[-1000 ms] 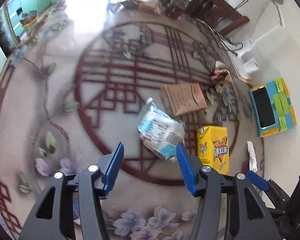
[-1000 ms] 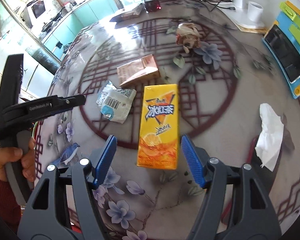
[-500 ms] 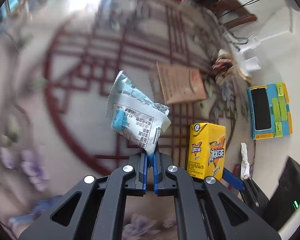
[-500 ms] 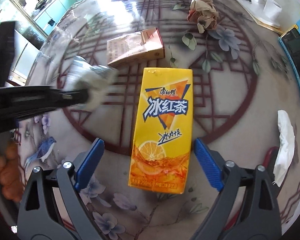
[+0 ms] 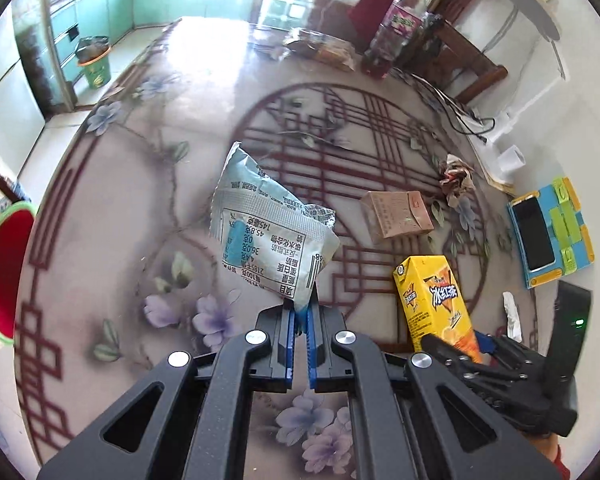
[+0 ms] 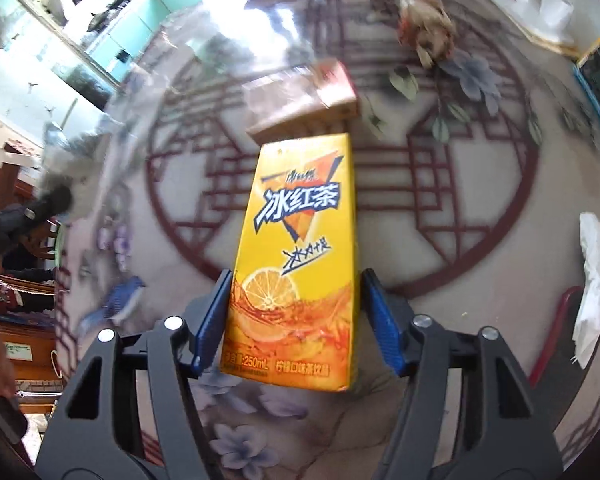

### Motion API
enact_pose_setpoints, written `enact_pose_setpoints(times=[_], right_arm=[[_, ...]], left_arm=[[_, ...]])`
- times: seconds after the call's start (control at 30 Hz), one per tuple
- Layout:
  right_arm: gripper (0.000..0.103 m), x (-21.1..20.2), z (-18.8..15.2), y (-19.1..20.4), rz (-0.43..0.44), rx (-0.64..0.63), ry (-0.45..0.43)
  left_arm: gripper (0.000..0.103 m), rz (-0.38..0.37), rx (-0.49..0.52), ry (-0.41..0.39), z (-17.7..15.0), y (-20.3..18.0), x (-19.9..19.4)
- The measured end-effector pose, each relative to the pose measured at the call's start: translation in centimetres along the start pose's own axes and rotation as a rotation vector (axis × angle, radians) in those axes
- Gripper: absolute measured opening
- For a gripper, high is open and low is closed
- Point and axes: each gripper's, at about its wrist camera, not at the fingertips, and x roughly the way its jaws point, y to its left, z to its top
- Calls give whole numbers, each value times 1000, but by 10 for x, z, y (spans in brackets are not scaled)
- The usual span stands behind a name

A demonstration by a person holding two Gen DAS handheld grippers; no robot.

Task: Collect trash
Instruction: 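Lift and carry the snack bag and iced-tea carton with both tools to the bin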

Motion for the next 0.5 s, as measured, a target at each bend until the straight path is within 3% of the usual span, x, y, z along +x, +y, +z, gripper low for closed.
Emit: enact_pose_setpoints(times=[0.17, 0.5], right_arm=[[62, -18, 10, 19, 97, 26, -41], [62, -36, 15, 77, 109, -22, -84]], left_arm=[[2, 2, -5, -26, -4, 12, -13], [2, -1, 29, -62, -4, 46, -36]])
